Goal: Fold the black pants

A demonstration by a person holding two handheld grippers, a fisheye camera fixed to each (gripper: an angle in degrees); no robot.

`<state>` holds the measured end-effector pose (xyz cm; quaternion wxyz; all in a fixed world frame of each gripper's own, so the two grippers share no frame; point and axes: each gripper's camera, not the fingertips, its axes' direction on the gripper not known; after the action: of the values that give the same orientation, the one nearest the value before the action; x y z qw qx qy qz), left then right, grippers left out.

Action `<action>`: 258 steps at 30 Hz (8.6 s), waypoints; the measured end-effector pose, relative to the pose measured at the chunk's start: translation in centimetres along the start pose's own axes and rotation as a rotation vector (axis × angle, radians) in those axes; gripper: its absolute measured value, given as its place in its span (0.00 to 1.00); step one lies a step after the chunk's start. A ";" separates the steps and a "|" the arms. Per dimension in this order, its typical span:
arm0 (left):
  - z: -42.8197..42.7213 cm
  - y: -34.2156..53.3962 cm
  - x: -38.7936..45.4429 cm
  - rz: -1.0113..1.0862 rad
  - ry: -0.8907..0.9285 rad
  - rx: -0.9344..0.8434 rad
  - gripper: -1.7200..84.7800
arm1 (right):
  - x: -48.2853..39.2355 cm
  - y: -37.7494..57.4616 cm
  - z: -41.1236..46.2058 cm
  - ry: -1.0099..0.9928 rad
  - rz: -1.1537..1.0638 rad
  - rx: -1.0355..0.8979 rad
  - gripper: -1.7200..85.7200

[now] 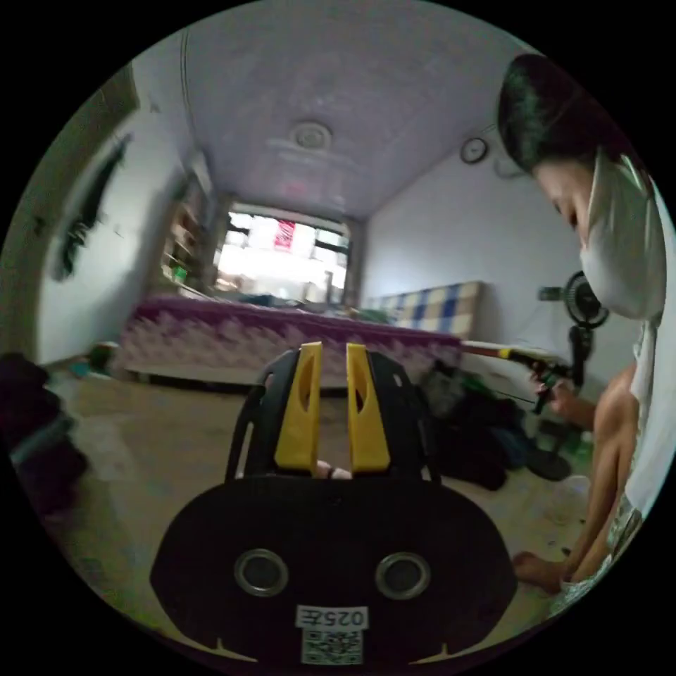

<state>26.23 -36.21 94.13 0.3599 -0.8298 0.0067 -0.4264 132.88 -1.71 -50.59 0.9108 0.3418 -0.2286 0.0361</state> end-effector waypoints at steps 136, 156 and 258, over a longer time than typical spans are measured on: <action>24.5 29.1 -18.3 -0.759 0.825 -0.535 0.16 | 26.4 16.6 26.5 -0.802 -0.020 -0.469 0.07; 24.2 37.8 -18.5 -1.119 0.420 -0.899 0.17 | 6.0 15.8 42.2 -0.628 -0.041 -0.914 0.17; 47.2 30.6 27.3 -0.217 1.337 -1.123 0.01 | 38.0 48.4 10.2 -0.409 1.103 -0.868 0.10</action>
<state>86.29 -39.62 77.05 -0.2232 -0.4567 0.3461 -0.7885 152.08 25.33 2.23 0.7529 -0.2149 -0.5267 0.3311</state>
